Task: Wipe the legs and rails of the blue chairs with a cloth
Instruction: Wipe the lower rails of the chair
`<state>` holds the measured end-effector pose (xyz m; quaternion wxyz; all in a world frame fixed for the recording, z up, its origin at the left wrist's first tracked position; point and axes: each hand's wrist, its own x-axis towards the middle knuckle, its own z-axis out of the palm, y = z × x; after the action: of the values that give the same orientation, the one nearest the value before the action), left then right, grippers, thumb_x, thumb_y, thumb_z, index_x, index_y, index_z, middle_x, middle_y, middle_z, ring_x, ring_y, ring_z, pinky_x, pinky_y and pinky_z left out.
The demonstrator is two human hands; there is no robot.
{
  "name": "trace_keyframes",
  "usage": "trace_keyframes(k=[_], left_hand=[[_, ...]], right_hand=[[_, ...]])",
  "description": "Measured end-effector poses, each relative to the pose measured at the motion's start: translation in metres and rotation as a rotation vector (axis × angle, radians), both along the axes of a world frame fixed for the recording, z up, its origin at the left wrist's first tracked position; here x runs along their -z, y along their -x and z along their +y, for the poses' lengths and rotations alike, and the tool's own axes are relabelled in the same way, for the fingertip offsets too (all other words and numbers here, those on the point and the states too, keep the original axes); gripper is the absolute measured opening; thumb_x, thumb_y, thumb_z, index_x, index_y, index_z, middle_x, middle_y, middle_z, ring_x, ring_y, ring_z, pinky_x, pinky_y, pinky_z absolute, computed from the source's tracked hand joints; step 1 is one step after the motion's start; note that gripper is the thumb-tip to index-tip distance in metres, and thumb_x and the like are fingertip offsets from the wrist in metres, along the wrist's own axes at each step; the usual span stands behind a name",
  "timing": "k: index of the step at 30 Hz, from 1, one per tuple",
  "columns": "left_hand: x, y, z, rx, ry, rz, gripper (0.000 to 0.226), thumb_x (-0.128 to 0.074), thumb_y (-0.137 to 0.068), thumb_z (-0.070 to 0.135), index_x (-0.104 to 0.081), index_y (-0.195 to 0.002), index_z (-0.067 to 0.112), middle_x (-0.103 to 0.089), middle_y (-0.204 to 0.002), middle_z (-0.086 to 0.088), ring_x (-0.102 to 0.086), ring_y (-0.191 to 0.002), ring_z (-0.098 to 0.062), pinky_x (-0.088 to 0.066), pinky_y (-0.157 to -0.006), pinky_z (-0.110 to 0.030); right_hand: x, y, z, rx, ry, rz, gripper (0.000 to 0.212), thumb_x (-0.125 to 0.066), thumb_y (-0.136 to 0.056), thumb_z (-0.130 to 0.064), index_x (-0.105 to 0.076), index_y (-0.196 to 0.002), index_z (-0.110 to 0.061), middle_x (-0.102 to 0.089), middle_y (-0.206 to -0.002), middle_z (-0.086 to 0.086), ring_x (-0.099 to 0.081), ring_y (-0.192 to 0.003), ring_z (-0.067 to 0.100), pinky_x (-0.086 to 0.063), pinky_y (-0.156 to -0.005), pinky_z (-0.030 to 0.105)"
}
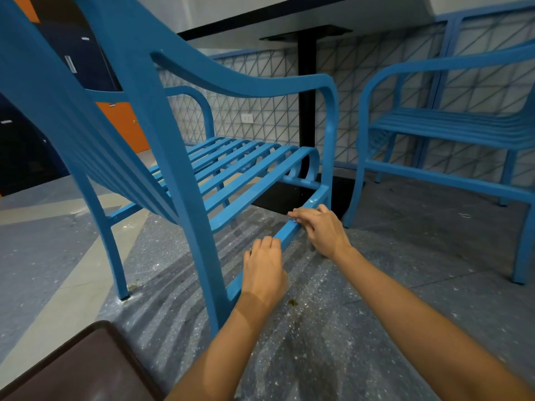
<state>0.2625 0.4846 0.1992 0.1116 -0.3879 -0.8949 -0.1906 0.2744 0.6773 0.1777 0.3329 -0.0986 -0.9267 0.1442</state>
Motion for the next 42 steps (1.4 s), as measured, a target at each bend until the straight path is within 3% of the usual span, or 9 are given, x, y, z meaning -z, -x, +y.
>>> trace_keyframes(k=[5,9,12,14,18,21,33,39,42], left_hand=[[-0.003,0.005,0.004,0.015,0.029,-0.001,0.039,-0.050,-0.087,-0.002,-0.051,-0.122,0.013,-0.053,-0.117,-0.003,-0.047,-0.107,-0.022,-0.044,-0.094,-0.038],[-0.005,0.008,0.013,-0.016,0.045,0.034,0.033,-0.050,-0.089,0.004,-0.050,-0.121,0.013,-0.053,-0.117,-0.004,-0.049,-0.106,-0.023,-0.043,-0.090,-0.037],[-0.003,0.011,0.026,0.023,0.057,0.090,0.046,-0.048,-0.093,0.005,-0.038,-0.137,0.013,-0.047,-0.135,-0.004,-0.045,-0.123,-0.022,-0.039,-0.099,-0.037],[0.000,0.016,0.035,0.080,0.097,0.104,0.062,-0.046,-0.094,0.005,-0.021,-0.150,0.012,-0.029,-0.155,-0.004,-0.028,-0.142,-0.019,-0.029,-0.111,-0.039],[0.009,0.023,0.044,0.142,0.182,0.060,0.076,-0.044,-0.092,-0.001,-0.002,-0.154,0.014,-0.004,-0.163,-0.001,-0.003,-0.150,-0.015,-0.014,-0.120,-0.039],[0.015,0.025,0.046,0.148,0.164,0.056,0.081,-0.046,-0.090,-0.004,0.000,-0.154,0.014,-0.002,-0.163,-0.001,-0.002,-0.150,-0.014,-0.010,-0.120,-0.037],[0.016,0.031,0.046,0.202,0.111,0.035,0.082,-0.048,-0.087,-0.011,-0.007,-0.154,0.013,-0.006,-0.163,-0.001,-0.003,-0.149,-0.014,-0.006,-0.122,-0.032],[0.013,0.034,0.045,0.218,0.113,-0.003,0.085,-0.052,-0.086,-0.010,-0.007,-0.154,0.014,-0.006,-0.163,0.001,-0.003,-0.149,-0.013,-0.004,-0.122,-0.030],[0.011,0.033,0.045,0.218,0.110,-0.015,0.085,-0.051,-0.086,-0.011,-0.007,-0.154,0.014,-0.006,-0.163,0.001,-0.002,-0.149,-0.013,-0.003,-0.121,-0.030]], right_hand=[[-0.002,0.006,0.020,0.044,0.036,0.019,0.029,-0.050,-0.098,-0.020,-0.067,-0.120,-0.027,-0.066,-0.124,-0.008,-0.039,-0.088,0.005,-0.036,-0.078,0.019],[-0.002,0.009,0.022,0.062,0.048,0.008,0.030,-0.048,-0.098,-0.019,-0.067,-0.121,-0.026,-0.064,-0.126,-0.007,-0.037,-0.088,0.005,-0.031,-0.077,0.016],[-0.007,0.009,0.019,0.050,0.012,-0.013,0.032,-0.049,-0.098,-0.017,-0.064,-0.125,-0.025,-0.063,-0.129,-0.006,-0.038,-0.088,0.007,-0.039,-0.079,0.022],[-0.010,0.005,0.016,0.005,-0.052,-0.026,0.034,-0.049,-0.098,-0.018,-0.061,-0.129,-0.027,-0.059,-0.135,-0.008,-0.043,-0.089,0.012,-0.047,-0.080,0.031],[0.001,-0.002,0.018,-0.041,-0.111,-0.102,0.040,-0.047,-0.099,-0.020,-0.051,-0.137,-0.030,-0.042,-0.149,-0.004,-0.046,-0.112,0.019,-0.051,-0.087,0.036],[0.007,-0.003,0.024,-0.052,-0.053,-0.098,0.040,-0.045,-0.100,-0.021,-0.050,-0.138,-0.032,-0.047,-0.145,-0.006,-0.048,-0.111,0.018,-0.052,-0.085,0.040],[0.001,0.012,0.054,0.036,-0.002,-0.061,0.039,-0.045,-0.099,-0.011,-0.057,-0.132,-0.028,-0.054,-0.139,-0.004,-0.051,-0.099,0.020,-0.048,-0.088,0.035],[-0.018,0.019,0.068,0.152,0.013,-0.192,0.042,-0.042,-0.099,-0.011,-0.053,-0.136,-0.028,-0.051,-0.143,-0.004,-0.049,-0.112,0.024,-0.044,-0.099,0.040],[-0.026,0.018,0.061,0.148,-0.068,-0.188,0.042,-0.043,-0.100,-0.011,-0.054,-0.135,-0.029,-0.051,-0.142,-0.007,-0.049,-0.114,0.022,-0.046,-0.096,0.039]])
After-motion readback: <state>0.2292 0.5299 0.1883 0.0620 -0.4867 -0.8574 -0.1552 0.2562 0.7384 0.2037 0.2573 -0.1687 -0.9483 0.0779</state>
